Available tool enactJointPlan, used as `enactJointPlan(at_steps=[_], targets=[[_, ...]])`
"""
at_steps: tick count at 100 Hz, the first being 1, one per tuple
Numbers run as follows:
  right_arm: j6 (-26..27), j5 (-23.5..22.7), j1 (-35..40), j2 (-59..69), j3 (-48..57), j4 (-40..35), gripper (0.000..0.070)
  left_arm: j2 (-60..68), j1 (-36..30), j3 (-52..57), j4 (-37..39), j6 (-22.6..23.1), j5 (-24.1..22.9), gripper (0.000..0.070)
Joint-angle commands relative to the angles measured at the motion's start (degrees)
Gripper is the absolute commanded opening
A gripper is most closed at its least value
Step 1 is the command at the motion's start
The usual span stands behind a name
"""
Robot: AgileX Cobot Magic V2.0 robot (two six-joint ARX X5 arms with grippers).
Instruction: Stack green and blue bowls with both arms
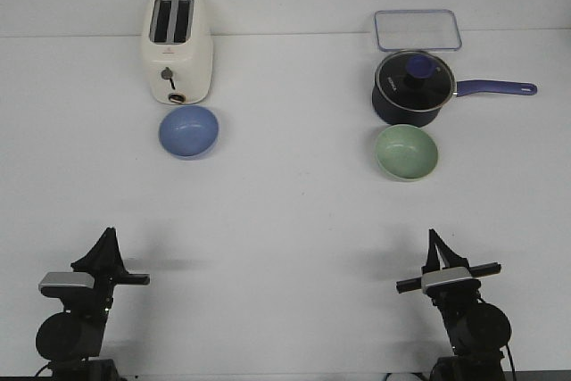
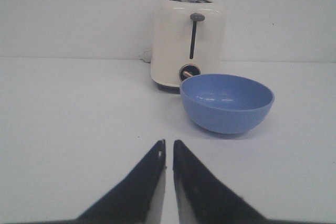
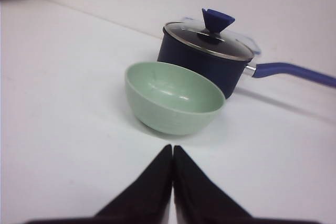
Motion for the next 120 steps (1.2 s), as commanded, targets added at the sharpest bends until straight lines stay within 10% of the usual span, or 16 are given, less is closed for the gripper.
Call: enactJointPlan(at_steps=[1, 24, 63, 87, 120], targets=[[12.0, -0.3, 0.0, 0.0, -0.1, 0.7, 0.0000, -0.1, 0.1, -1.1, 0.7, 0.9, 0.2, 0.0015], [31.6, 1.0, 0.0, 0.1, 2.2, -2.6, 0.0000, -0.1, 0.1, -1.1, 0.7, 0.9, 0.2, 0.0015], [32.9, 3.7, -0.6, 26.4, 23.2, -11.9, 0.0003, -0.1, 0.1, -1.1, 0.7, 0.9, 0.2, 0.0015], [29.6, -0.4, -3.2, 51.0, 39.0, -13.9, 0.0476, -0.1, 0.1, -1.1, 0.7, 0.9, 0.2, 0.0015], [22.8, -0.7, -6.7, 80.0, 56.8, -16.0, 0.0500, -0.1, 0.1, -1.1, 0.7, 0.9, 0.2, 0.0015]])
